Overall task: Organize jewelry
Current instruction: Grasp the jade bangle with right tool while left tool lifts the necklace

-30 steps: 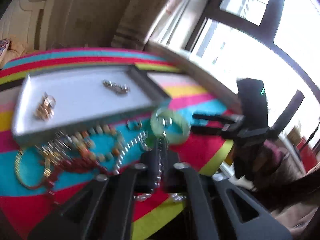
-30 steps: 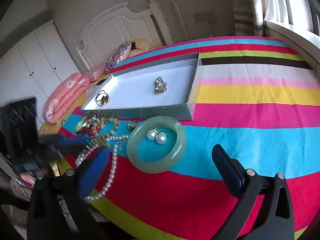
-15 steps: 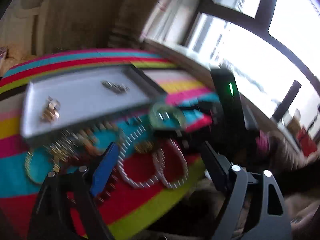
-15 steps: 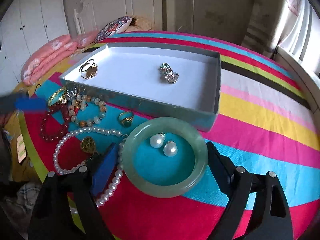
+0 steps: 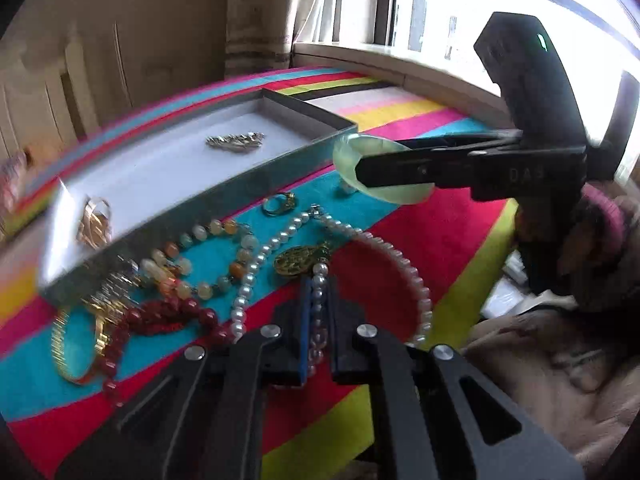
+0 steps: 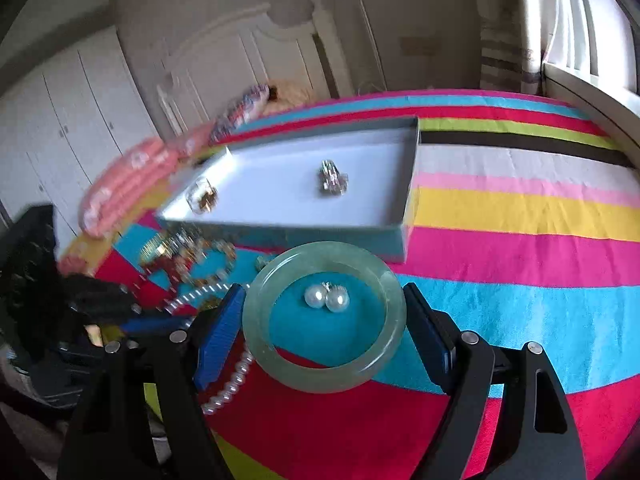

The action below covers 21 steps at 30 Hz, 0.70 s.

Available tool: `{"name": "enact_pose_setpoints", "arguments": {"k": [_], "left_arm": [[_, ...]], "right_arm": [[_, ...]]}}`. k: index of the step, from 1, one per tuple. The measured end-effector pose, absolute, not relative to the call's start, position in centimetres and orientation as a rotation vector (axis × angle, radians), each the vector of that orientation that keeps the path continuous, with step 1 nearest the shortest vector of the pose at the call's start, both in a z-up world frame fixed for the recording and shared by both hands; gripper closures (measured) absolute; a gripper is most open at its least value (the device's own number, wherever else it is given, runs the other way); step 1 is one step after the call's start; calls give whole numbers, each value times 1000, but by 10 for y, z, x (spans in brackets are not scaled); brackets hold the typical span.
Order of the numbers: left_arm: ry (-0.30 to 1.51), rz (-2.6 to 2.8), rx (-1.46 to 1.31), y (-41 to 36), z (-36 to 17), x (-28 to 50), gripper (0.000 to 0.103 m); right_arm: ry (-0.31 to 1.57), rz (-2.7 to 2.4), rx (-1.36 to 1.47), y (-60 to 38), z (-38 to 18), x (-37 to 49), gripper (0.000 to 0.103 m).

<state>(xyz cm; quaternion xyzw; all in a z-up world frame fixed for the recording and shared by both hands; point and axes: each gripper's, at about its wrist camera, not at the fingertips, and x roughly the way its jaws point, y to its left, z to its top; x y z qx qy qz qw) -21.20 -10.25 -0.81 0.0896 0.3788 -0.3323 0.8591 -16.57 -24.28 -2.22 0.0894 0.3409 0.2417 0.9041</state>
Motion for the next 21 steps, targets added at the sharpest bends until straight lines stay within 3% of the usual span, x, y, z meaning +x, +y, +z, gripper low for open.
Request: {"name": "enact_pose_setpoints", "arguments": {"k": [9,21], "left_arm": [[738,-820,-121,-60,53,-190,96],[543,-809,-44,-54,163,-169,96]], "right_arm": [[626,492,207,-252,5,-178,25],[528,516,124,-228,54,-156,25]]}}
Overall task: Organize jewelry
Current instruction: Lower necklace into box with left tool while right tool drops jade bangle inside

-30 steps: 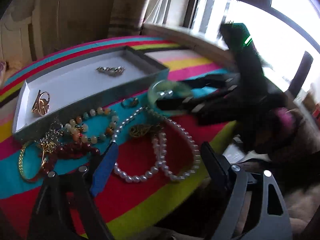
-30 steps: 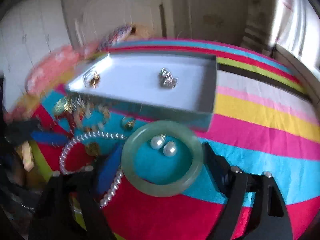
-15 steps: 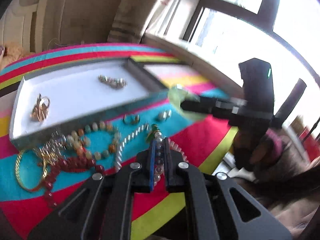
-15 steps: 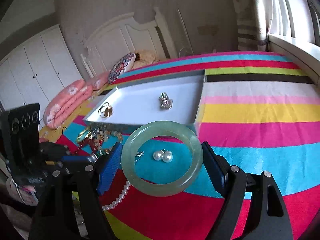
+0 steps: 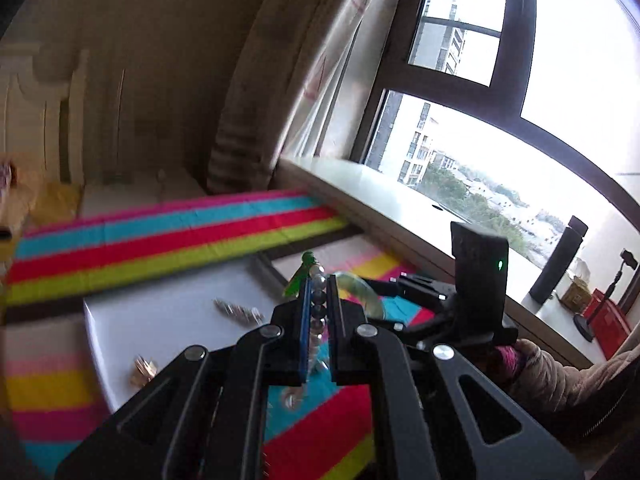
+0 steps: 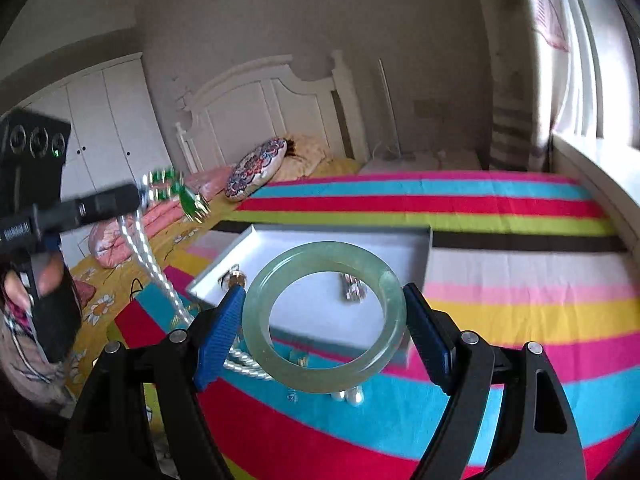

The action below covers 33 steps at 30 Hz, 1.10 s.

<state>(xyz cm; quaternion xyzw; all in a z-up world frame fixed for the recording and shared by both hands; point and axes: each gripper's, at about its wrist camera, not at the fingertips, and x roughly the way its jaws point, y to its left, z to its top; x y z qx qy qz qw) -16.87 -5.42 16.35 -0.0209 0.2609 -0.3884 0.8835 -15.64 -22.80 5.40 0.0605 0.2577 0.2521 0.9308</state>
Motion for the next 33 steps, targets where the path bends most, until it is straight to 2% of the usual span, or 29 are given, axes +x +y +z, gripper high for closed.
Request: {"name": "enact_pose_setpoints", "arguments": {"k": [8,13,16,26,33], "left_arm": [[501,-719,1,-47,211,-126,96],[511,-657,18,-42,215,-98,96],[541,-599,48,-43,200,-82,96],[741,-393,162,-37,83,-36,96],[774,-416,129,-40,52,-24,96]], "right_arm": [[564,529,95,-203,53,-117,25],[617,536,73,-183,40,-92,25],[650,531,53,-172,32,-79,25],[763,525,-69,-130,1,-59,25],[789,475,-120,-122,-8,-59,25]]}}
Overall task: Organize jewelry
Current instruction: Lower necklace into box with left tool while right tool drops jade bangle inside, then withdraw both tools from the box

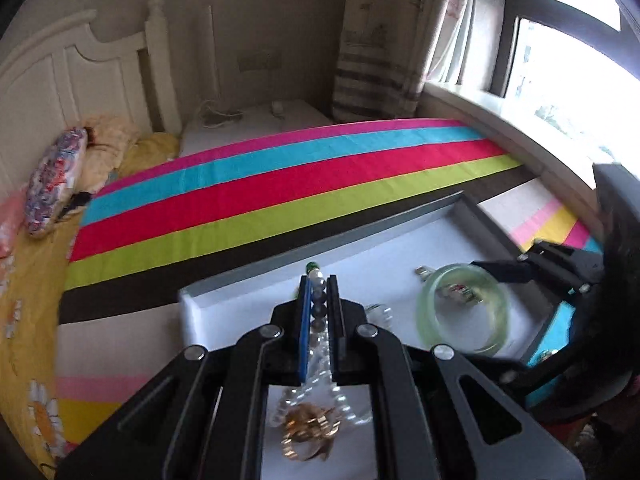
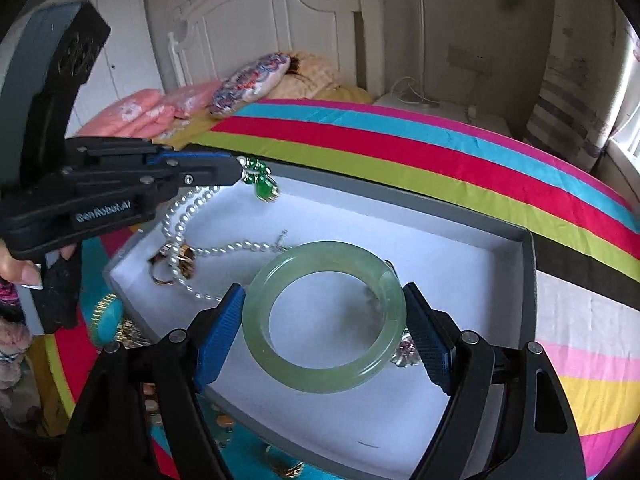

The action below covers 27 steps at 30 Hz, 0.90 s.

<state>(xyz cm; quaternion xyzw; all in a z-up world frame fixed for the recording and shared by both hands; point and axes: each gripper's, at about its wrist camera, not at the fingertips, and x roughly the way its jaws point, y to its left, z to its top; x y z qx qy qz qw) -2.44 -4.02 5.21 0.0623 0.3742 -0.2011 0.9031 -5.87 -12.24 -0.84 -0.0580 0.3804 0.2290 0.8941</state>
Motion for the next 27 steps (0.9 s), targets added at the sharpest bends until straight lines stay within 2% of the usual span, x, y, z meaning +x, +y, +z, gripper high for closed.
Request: {"name": "enact_pose_setpoints", "arguments": {"k": [1,2,3,4,5,9,11,17,27], "left_arm": [[773,-432,122,-43,51,-23,96],[777,-443,121,-47,50,-21,86],[795,-448,122,-50,47,-18,73],[803,-444,122,-52,46,-17,35],[789,-418,124,-52,46,-17,13],[730,-326,91,-39,55,-36,10],[676,-249,95,-28,63,-54,2],[573,4,247,-8,62,-118,2],[686,-62,117,37,29,-189,2]], "right_arm": [[794,473,-125,-121,-9,-59,25],[799,477,-129,-120,-10,-59,25],[792,483,-127,-120,-9,-60,25],[781,494,-120,-121,-6,-60,20],[767,507,-107,-124,-1,-64,10],[714,496,-84,-140,16,-82,9],[690,484,-80,-150,23,-93,9],[589,460,-48,-167,36,-142,5],[694,521,-42,-147,2,-178,5]]}}
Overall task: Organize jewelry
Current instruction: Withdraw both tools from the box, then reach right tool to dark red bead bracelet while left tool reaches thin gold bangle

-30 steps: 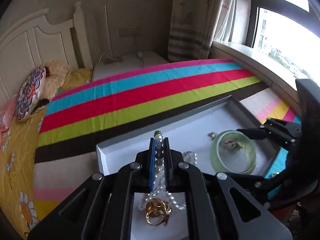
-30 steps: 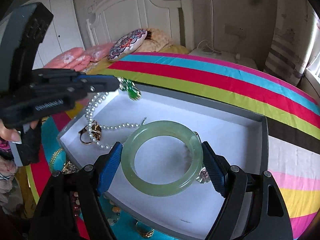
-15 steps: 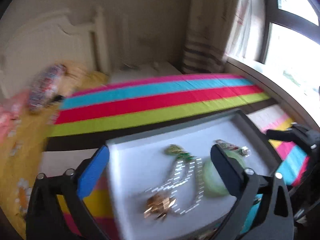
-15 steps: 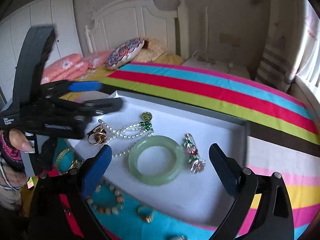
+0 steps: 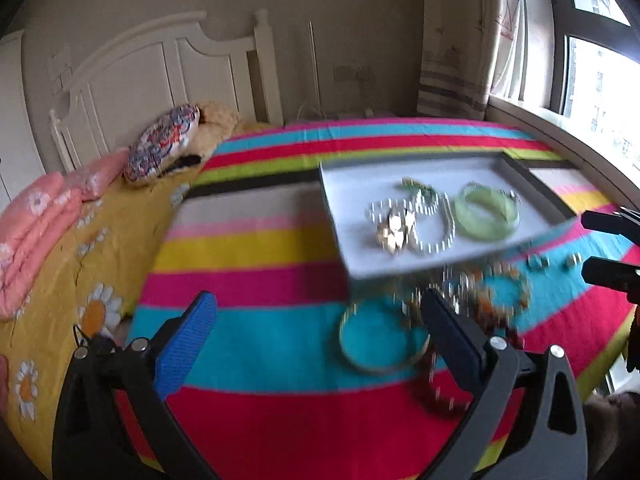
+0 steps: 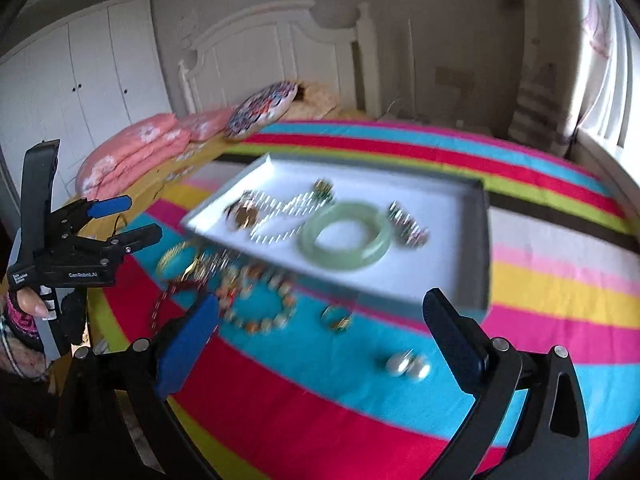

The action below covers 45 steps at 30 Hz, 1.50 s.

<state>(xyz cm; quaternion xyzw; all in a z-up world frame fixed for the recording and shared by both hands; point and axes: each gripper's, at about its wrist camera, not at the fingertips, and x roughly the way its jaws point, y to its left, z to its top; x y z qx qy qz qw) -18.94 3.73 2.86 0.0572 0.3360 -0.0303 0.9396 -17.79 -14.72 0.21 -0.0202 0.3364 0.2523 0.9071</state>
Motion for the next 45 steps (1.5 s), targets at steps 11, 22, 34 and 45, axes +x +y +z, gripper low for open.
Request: {"name": "enact_pose_setpoints", "arguments": {"k": [11,22,34,45], "left_arm": [[678,-109,74,43,9,-204,2],[669,-51,-80,89,8,-210,3],[654,-133,-80,86,15,-231,3],[740,-336,34,13,6,-215,31]], "right_arm": [[845,734,-74,-79,-31,-210,14],[833,683,-306,-15,-31,-202,14],[781,663,-289,-41,-21,-205,79],[766,609,-195,-93,-21,-210,87]]}}
